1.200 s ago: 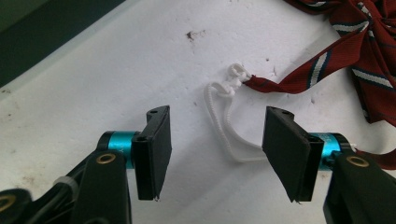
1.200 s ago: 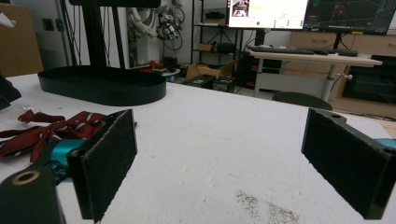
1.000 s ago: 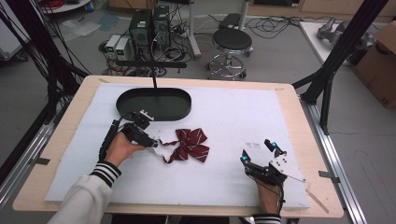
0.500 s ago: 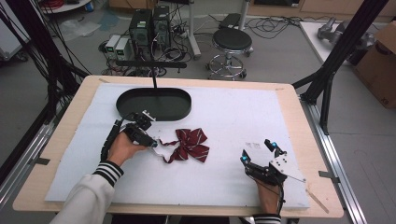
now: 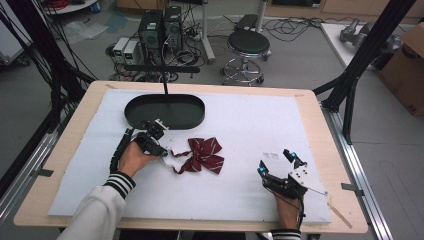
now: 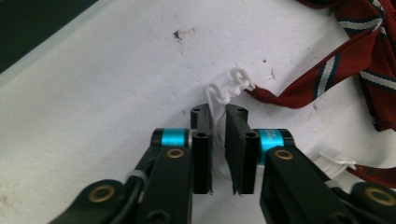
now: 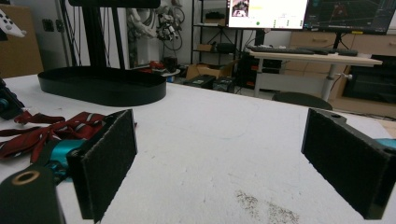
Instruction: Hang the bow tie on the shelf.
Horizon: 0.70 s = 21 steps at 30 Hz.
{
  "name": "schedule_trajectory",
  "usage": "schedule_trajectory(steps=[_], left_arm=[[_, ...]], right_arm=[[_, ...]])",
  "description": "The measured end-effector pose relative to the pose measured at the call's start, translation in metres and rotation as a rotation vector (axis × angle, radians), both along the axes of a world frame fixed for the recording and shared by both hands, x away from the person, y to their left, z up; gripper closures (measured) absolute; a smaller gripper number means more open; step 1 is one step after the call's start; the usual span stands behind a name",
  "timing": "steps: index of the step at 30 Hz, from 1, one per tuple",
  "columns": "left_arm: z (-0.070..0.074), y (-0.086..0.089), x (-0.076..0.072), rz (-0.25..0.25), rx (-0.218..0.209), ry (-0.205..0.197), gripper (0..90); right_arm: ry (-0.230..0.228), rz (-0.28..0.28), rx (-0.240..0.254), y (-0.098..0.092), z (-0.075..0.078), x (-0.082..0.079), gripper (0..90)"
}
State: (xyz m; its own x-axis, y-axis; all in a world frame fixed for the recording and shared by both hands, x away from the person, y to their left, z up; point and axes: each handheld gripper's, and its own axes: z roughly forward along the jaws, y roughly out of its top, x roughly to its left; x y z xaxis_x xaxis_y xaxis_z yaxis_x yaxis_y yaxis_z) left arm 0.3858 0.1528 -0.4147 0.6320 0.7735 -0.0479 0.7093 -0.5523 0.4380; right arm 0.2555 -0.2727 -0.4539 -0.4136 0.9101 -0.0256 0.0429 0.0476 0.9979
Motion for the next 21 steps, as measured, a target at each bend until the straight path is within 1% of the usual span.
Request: schedule_trajectory(steps=[2, 8, 10, 12, 14, 15, 19, 21], left_arm=[[0.000, 0.000, -0.001, -0.010, 0.004, -0.005, 85.0], [0.002, 0.001, -0.004, -0.024, 0.000, -0.066, 87.1], [0.005, 0.004, -0.005, -0.026, -0.015, -0.089, 87.1], [0.009, 0.008, -0.007, -0.030, -0.043, -0.118, 87.2], [0.013, 0.012, -0.008, -0.037, -0.062, -0.143, 87.2], [0.015, 0.014, -0.009, -0.034, -0.075, -0.153, 87.2], [0.021, 0.021, -0.011, -0.034, -0.104, -0.190, 87.4], [0.024, 0.025, -0.012, -0.029, -0.129, -0.218, 87.4]], right_arm=[[0.001, 0.000, 0.001, 0.000, 0.000, 0.000, 9.4], [-0.004, -0.001, -0.004, 0.000, 0.000, 0.000, 9.4], [0.000, 0.000, 0.000, 0.000, 0.000, 0.000, 9.4], [0.000, 0.000, 0.000, 0.000, 0.000, 0.000, 9.4], [-0.004, -0.001, -0.003, 0.000, 0.000, 0.000, 9.4], [-0.004, -0.002, -0.003, 0.000, 0.000, 0.000, 9.4], [-0.003, -0.002, -0.002, 0.000, 0.000, 0.000, 9.4], [-0.003, 0.001, -0.002, 0.000, 0.000, 0.000, 9.4]])
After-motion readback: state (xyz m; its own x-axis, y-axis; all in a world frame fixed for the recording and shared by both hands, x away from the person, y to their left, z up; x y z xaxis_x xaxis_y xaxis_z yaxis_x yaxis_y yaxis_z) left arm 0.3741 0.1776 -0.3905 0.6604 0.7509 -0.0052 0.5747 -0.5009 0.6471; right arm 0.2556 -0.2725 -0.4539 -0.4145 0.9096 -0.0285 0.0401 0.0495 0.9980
